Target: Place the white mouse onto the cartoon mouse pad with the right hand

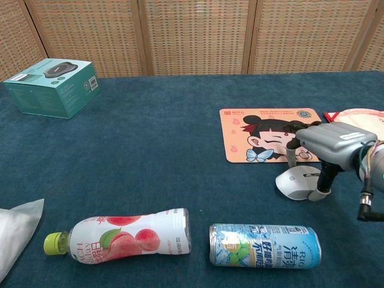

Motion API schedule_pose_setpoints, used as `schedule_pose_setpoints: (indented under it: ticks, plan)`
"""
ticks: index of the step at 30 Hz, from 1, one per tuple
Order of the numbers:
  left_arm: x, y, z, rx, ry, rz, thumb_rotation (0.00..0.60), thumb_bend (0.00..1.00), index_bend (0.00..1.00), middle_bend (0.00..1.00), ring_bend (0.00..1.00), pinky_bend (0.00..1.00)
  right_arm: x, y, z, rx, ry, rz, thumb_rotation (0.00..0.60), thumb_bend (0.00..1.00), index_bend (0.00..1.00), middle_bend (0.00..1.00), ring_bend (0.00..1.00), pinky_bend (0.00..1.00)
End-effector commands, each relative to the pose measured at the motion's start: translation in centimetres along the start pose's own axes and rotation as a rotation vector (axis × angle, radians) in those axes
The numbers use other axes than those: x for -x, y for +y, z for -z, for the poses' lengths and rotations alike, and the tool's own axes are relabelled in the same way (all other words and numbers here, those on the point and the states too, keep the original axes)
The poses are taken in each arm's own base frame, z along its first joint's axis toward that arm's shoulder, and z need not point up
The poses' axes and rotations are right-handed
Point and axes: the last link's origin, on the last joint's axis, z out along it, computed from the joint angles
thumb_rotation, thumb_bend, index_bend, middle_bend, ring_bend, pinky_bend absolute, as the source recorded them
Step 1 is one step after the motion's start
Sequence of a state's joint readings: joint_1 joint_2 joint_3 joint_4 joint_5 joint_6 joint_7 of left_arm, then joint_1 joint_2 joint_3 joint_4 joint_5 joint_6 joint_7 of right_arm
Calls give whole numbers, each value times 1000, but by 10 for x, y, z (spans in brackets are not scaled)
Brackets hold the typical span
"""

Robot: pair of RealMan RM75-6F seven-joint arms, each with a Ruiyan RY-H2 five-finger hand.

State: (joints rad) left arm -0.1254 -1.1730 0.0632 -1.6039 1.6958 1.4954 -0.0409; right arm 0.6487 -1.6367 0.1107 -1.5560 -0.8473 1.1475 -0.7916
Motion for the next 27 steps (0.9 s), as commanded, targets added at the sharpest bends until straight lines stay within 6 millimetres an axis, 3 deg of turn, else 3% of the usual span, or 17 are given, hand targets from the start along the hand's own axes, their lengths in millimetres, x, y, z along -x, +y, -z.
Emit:
schedule_pose_setpoints:
  ticks: [1, 15, 27]
  plan:
    - [0, 0, 0, 0, 0, 0, 600, 152, 0, 0, 0, 0, -1, 0, 0, -2, 8, 4, 600, 0, 526, 10, 0, 0]
    - [-1, 0, 0, 0, 2, 3, 600, 152, 0, 0, 0, 0, -22, 4, -5, -40, 98, 82, 600, 0, 546, 14, 0, 0]
    - [3, -3, -3, -17, -11, -4, 600, 153, 0, 0, 0, 0, -31, 5, -31, -138, 130, 208, 600, 0, 546, 21, 0, 0]
